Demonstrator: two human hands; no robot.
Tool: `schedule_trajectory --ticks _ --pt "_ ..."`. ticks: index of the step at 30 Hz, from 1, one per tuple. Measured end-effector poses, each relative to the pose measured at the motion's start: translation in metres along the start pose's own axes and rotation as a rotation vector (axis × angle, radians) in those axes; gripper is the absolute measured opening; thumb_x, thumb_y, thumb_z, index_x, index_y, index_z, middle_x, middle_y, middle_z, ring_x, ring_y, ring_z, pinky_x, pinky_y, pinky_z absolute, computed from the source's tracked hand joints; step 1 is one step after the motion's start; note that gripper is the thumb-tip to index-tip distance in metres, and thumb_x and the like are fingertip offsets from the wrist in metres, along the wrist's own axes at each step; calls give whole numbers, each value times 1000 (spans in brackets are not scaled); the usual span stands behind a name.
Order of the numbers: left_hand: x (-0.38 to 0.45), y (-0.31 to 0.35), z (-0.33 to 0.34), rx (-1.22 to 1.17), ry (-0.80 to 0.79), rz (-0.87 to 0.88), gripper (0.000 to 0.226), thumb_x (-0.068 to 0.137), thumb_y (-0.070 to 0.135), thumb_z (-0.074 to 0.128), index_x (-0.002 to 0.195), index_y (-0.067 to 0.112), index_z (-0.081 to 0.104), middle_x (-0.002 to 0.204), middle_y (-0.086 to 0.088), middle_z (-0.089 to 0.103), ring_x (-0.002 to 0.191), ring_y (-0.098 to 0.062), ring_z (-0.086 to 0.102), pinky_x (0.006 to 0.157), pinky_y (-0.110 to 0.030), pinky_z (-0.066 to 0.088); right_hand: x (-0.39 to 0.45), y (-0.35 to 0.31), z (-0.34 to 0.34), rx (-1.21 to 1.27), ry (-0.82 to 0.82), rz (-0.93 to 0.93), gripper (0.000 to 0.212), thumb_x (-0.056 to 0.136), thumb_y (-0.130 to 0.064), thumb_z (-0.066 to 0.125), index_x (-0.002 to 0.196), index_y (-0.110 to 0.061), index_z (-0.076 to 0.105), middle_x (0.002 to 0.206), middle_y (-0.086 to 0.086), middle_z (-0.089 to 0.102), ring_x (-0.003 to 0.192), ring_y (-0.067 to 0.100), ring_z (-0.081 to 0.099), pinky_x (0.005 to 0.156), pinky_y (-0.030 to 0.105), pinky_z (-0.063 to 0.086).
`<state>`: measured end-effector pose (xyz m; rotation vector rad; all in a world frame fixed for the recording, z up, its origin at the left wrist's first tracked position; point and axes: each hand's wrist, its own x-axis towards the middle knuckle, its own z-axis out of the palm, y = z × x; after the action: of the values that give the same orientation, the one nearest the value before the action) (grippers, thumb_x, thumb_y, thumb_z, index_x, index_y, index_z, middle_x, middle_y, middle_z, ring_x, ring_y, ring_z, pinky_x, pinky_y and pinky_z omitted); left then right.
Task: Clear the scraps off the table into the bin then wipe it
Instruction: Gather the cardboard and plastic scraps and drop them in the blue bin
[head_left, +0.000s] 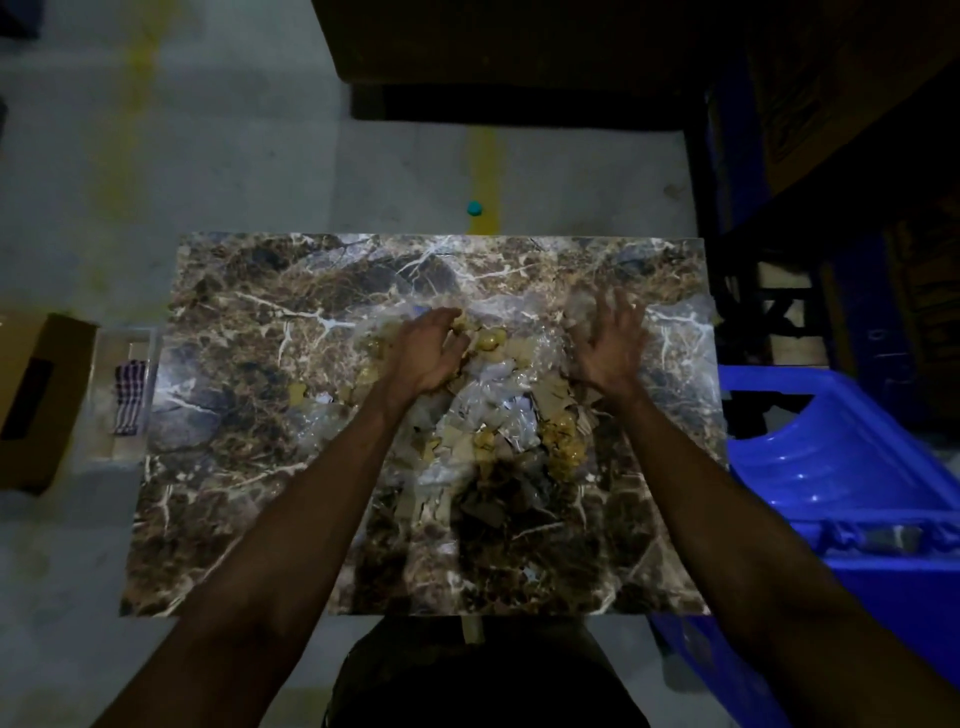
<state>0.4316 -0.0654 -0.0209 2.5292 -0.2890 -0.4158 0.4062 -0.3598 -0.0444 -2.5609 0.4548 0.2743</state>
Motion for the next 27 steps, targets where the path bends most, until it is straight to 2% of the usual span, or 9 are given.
schedule_trajectory --ticks 4,8,10,12,15,19,22,24,27 --pt "-13 19 12 13 -63 0 63 100 48 44 148 7 52 144 -17 59 128 -34 58 106 -39 43 -13 9 28 -29 -135 -102 96 93 -80 8 166 -19 21 175 9 5 159 39 -9 127 60 -2" --pt "-26 31 24 50 -15 62 49 98 40 48 136 10 61 130 -11 66 116 -33 63 97 -39 48 -41 -7 40 91 -195 -276 81 101 -75 11 162 -28 34 173 2 19 161 33 5 128 60 8" --pt "-34 35 24 52 79 93 45 97 35 50 131 8 64 124 -12 68 113 -33 63 96 -42 49 -53 -5 37 181 -113 -339 68 105 -69 21 155 -31 45 170 -1 28 160 29 12 128 59 12" --pt "-45 33 25 58 181 74 41 98 32 53 129 8 65 121 -13 70 109 -33 64 95 -40 50 -60 1 29 304 20 -283 57 107 -62 32 149 -30 55 167 -2 35 159 27 17 128 52 12" --pt "-67 23 34 94 213 -59 52 98 45 46 137 13 60 134 -11 65 121 -31 59 104 -46 46 -71 14 22 427 109 -68 68 103 -66 33 151 -22 53 165 4 39 156 28 25 127 47 20" --pt "-98 23 52 -33 181 -168 67 95 55 37 144 12 56 146 -12 57 134 -30 51 113 -45 37 -99 25 36 358 -160 -24 74 103 -64 32 164 -21 30 172 6 23 158 28 19 127 55 20" --pt "-116 36 57 -168 285 -79 53 100 39 46 144 10 56 150 -11 54 143 -27 44 120 -44 30 -120 22 37 386 -163 -129 61 111 -49 37 165 -25 25 173 2 18 160 25 10 128 47 8" --pt "-129 42 57 -220 382 -49 44 101 27 54 143 14 58 150 -6 55 144 -23 42 122 -46 31 -134 24 36 480 -62 -122 58 111 -46 39 164 -24 29 172 2 23 159 22 15 129 48 14" --pt "-169 53 61 -332 523 -103 39 99 21 57 139 19 60 140 -2 58 133 -20 49 108 -41 45 -170 38 37 571 -6 -53 57 111 -47 40 164 -27 30 171 -3 25 158 18 19 128 48 20"
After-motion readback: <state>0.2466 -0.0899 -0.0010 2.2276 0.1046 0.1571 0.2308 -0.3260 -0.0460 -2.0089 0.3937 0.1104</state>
